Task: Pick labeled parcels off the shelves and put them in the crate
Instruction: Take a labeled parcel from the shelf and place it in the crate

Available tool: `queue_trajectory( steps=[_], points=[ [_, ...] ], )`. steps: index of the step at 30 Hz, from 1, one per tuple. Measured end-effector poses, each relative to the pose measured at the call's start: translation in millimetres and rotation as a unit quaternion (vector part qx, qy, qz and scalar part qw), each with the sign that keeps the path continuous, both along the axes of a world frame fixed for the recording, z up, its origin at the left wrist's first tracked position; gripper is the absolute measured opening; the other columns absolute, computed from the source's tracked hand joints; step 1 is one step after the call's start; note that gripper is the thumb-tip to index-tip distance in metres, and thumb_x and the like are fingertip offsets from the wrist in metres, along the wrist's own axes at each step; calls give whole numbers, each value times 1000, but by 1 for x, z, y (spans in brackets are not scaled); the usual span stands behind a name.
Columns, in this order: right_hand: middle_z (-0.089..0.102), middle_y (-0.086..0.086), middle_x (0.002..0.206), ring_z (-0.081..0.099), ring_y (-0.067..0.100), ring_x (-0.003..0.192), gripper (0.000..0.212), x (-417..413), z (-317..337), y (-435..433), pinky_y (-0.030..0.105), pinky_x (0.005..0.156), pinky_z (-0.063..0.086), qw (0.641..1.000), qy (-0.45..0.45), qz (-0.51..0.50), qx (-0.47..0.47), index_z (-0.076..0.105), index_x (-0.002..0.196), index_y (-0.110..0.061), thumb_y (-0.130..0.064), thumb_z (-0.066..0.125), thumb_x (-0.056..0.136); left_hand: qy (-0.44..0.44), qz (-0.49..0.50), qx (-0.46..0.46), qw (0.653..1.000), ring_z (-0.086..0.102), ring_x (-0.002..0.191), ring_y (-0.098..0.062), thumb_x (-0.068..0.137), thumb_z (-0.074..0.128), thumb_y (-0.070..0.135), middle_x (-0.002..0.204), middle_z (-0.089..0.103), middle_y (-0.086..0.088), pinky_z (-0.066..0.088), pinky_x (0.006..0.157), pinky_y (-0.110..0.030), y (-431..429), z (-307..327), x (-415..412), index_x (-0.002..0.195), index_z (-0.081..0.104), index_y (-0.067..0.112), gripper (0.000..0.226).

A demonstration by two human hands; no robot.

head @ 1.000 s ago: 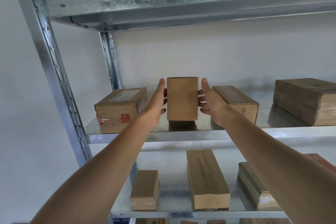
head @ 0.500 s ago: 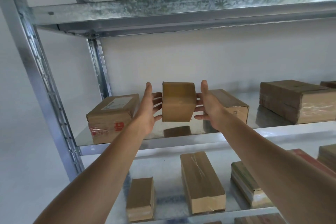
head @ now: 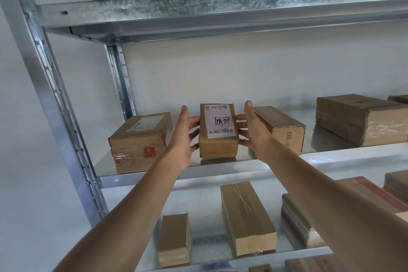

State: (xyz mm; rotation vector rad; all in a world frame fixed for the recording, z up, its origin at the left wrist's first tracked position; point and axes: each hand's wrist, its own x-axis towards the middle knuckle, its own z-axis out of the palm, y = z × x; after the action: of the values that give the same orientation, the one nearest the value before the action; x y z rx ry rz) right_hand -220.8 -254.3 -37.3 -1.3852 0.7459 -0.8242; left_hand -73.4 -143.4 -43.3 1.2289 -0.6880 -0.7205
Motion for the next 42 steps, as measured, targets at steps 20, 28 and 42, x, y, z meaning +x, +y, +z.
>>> queue_trajectory(
  steps=[20,28,42],
  points=[
    [61,-3,134,54,17,129,73,-82,57,10,31,100,44,986,-93,-92,-99,46,153,-16,-65,21,105,-132,-97,-116,980,49,135,-5,101,21,70,143,60,13,32,117,-46,-31,55,-70,145,55,33,67],
    [60,-1,140,55,20,131,77,-192,48,-1,38,111,46,979,-84,-153,-106,44,154,-18,-70,18,102,-154,-189,-110,963,62,121,-5,103,18,67,127,71,13,44,97,-37,-58,51,-174,123,69,39,62],
    [70,-4,125,65,14,117,76,-465,-23,-16,36,105,49,952,-59,-294,-64,53,148,-18,-69,20,103,-111,-306,-79,942,59,125,-4,106,23,62,126,71,14,41,109,-40,-116,-18,-437,121,69,39,53]
  ],
)
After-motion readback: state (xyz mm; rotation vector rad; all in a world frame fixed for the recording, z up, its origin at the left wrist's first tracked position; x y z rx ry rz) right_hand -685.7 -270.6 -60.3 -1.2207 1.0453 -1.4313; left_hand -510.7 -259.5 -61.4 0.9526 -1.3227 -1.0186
